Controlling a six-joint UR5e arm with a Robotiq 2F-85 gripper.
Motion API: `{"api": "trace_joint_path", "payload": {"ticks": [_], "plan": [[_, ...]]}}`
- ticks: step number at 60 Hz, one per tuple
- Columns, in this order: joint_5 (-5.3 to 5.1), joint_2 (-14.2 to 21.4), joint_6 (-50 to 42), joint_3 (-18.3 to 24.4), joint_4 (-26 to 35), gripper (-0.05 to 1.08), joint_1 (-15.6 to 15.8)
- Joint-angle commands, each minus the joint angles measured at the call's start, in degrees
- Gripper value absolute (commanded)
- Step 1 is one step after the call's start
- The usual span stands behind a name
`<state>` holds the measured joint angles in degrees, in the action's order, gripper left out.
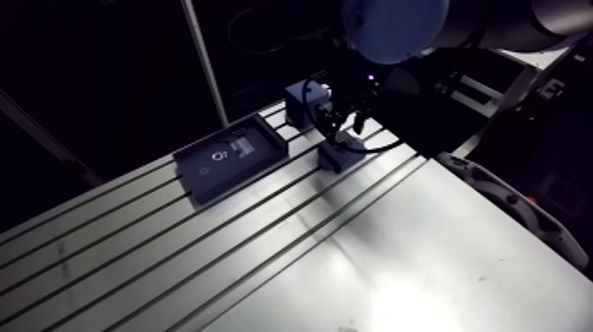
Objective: Pick up the bearing and press it into the housing until flush.
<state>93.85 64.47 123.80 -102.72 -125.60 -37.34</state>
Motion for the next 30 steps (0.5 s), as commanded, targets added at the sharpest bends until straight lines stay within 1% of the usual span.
{"api": "trace_joint_path", "payload": {"ticks": [1,3,4,5,6,7,9,10,11,12,13,20,30], "plan": [[0.41,2.5,0.0,1.6,3.1,0.00,-0.1],[0.41,3.0,0.0,1.9,4.1,0.01,0.0],[0.49,3.4,0.0,2.1,5.2,0.07,0.1],[0.57,3.9,-0.1,2.3,6.4,0.27,0.1],[0.57,3.9,-0.1,2.3,6.4,0.27,0.1],[0.62,4.9,0.2,2.1,7.5,0.82,0.2],[0.62,4.9,0.2,2.1,7.5,0.82,0.2],[0.29,5.4,0.4,1.8,7.9,0.92,0.1],[0.29,5.4,0.4,1.8,7.9,0.92,0.1],[0.54,5.6,0.5,1.6,8.0,0.97,0.1],[0.58,5.6,0.7,1.7,8.0,0.99,0.2],[0.41,5.4,1.4,1.6,8.1,1.04,-0.1],[0.41,5.0,1.5,1.7,8.1,1.05,0.1]]}}
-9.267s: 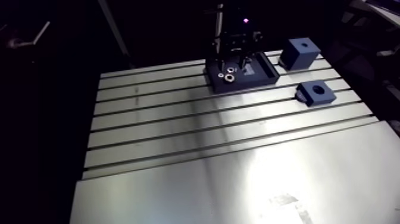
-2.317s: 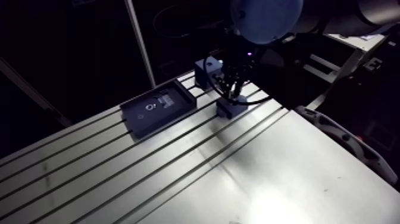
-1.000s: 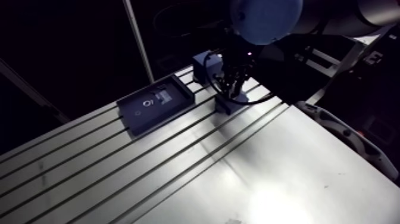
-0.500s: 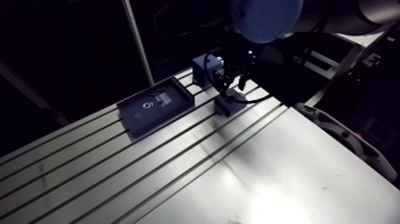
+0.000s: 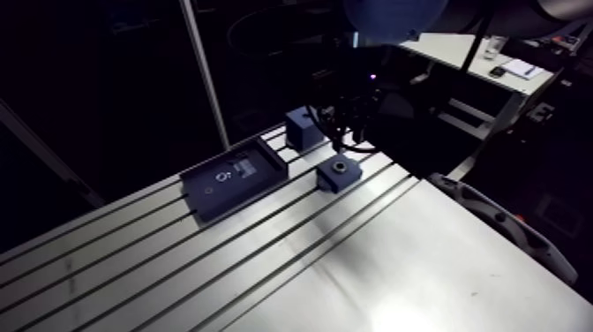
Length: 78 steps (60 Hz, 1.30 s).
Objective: Pick up the bearing and press it into the housing until flush.
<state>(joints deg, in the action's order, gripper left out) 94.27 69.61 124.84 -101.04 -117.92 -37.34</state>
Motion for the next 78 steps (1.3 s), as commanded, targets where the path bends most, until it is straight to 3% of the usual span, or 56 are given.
{"api": "trace_joint_path", "payload": {"ticks": [1,43,78], "plan": [[-0.16,-0.3,0.5,0.1,0.4,1.05,0.1],[-0.45,-4.9,0.2,0.2,-3.2,1.07,0.1],[-0.54,-5.9,0.2,-0.2,-3.6,1.07,0.1]]}}
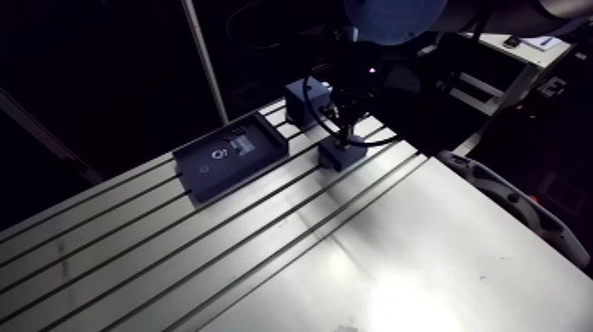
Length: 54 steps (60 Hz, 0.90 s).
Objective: Pick up the bearing and press it into the housing until flush.
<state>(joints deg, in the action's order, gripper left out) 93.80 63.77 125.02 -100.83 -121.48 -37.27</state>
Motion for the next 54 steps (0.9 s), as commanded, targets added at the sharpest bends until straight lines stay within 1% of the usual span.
{"api": "trace_joint_path", "payload": {"ticks": [1,31,39,54], "plan": [[-0.07,-0.1,0.0,-0.4,0.0,1.07,0.0],[-0.06,-0.1,-0.2,-0.5,-0.5,1.07,0.2],[-0.07,-0.8,-0.2,-0.6,-1.5,1.07,0.2],[-0.07,-0.9,-0.1,-0.9,-1.6,1.07,0.1]]}}
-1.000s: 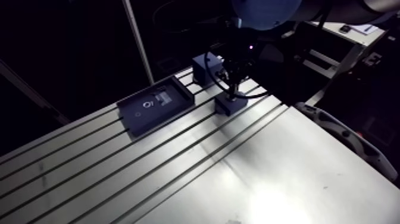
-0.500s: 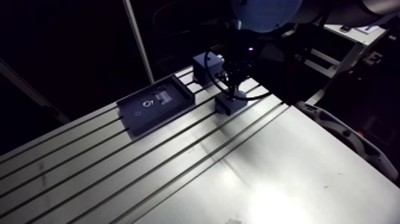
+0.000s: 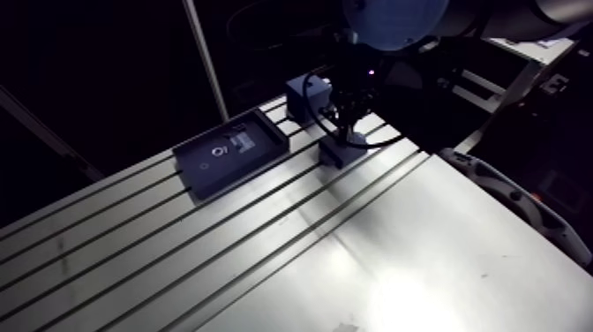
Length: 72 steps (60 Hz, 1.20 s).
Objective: Pick up the bearing and press it into the housing until flush.
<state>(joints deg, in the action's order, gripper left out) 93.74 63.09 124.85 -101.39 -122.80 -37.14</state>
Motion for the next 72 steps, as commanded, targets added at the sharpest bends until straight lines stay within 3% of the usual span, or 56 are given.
{"api": "trace_joint_path", "payload": {"ticks": [1,72], "plan": [[-0.01,-0.2,0.1,-0.3,-0.3,1.07,0.0],[0.08,-0.2,0.1,-1.5,-2.1,1.06,0.0]]}}
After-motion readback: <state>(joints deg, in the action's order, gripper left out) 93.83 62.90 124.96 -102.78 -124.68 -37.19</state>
